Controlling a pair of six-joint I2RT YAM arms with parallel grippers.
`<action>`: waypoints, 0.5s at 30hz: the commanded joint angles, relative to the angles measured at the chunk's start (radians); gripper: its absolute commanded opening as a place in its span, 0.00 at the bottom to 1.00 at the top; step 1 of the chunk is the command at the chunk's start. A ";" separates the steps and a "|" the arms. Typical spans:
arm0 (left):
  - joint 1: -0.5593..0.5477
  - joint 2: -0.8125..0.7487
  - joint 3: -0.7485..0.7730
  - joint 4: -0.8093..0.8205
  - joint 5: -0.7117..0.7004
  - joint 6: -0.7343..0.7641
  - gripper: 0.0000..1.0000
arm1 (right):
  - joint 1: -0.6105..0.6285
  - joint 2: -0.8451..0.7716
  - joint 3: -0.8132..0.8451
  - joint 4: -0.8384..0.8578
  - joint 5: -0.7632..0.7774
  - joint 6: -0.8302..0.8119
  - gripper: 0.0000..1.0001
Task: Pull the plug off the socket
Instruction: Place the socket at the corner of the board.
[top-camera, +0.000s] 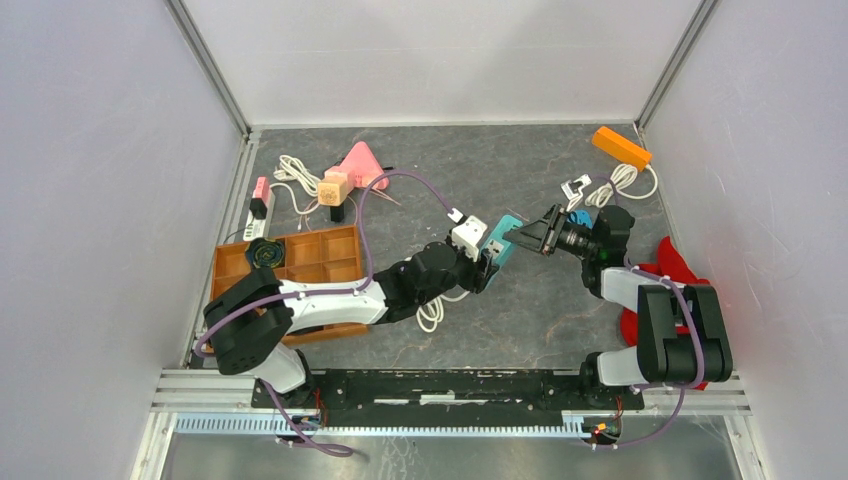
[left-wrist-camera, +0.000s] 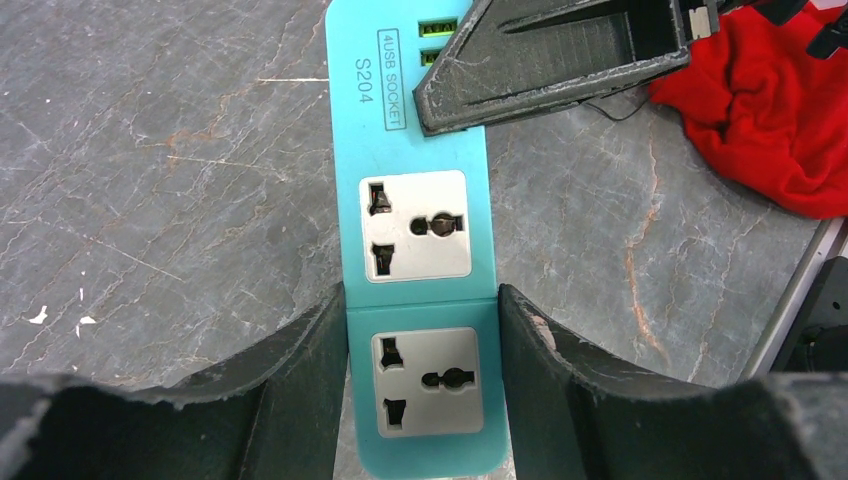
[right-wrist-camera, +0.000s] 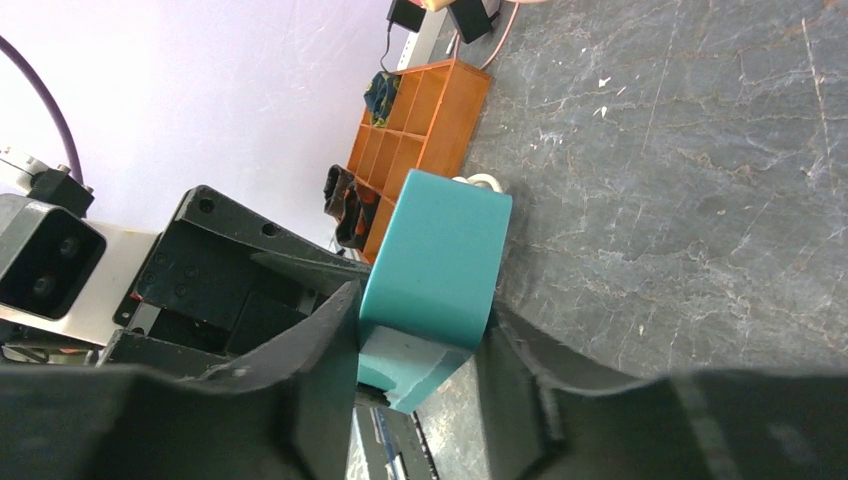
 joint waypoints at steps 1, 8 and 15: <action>-0.008 0.002 0.034 0.082 -0.001 0.017 0.05 | 0.003 0.020 0.001 0.046 0.001 0.005 0.31; -0.008 -0.034 0.008 0.059 -0.025 -0.028 0.65 | 0.003 0.027 0.002 0.087 -0.009 0.017 0.09; -0.006 -0.123 -0.055 0.069 -0.037 -0.057 0.93 | 0.003 0.008 0.010 0.082 -0.002 -0.024 0.00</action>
